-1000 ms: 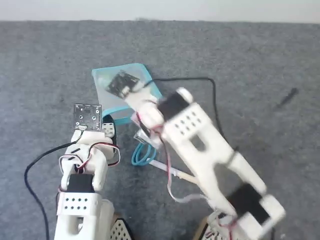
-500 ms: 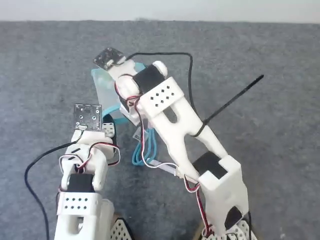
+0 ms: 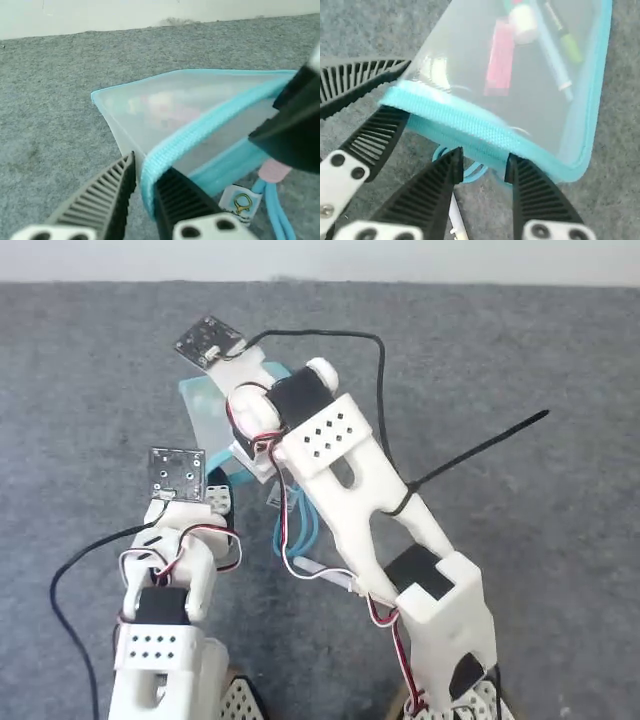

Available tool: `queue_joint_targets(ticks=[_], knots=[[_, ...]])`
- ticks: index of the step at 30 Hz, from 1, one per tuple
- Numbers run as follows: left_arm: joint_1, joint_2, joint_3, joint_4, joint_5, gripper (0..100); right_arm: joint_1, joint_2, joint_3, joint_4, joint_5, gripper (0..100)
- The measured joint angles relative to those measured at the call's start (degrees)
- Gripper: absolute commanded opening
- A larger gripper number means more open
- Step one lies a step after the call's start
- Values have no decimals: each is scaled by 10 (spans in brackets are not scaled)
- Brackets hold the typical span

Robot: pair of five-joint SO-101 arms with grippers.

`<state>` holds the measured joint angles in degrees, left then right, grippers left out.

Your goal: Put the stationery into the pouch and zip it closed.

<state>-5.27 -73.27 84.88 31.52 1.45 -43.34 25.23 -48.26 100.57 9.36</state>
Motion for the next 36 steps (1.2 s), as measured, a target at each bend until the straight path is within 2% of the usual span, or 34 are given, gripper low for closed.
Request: queue_joint_targets(ticks=[7, 13, 16, 21, 26, 30, 36], knots=[[0, 0, 0, 0, -1, 12, 4, -19, -13, 1, -1, 158], [-3, 0, 0, 0, -5, 12, 62, -152, 49, 1, 24, 158], [-3, 0, 0, 0, -5, 12, 64, -231, 167, 1, 67, 152], [-3, 0, 0, 0, -5, 12, 64, -400, 450, -8, 170, 110], [-3, 0, 0, 0, -5, 12, 65, -604, 793, -89, 271, 113], [-3, 0, 0, 0, -5, 12, 69, -745, 1026, -151, 292, 127], [-3, 0, 0, 0, -5, 12, 103, -824, 1096, -176, 302, 136]])
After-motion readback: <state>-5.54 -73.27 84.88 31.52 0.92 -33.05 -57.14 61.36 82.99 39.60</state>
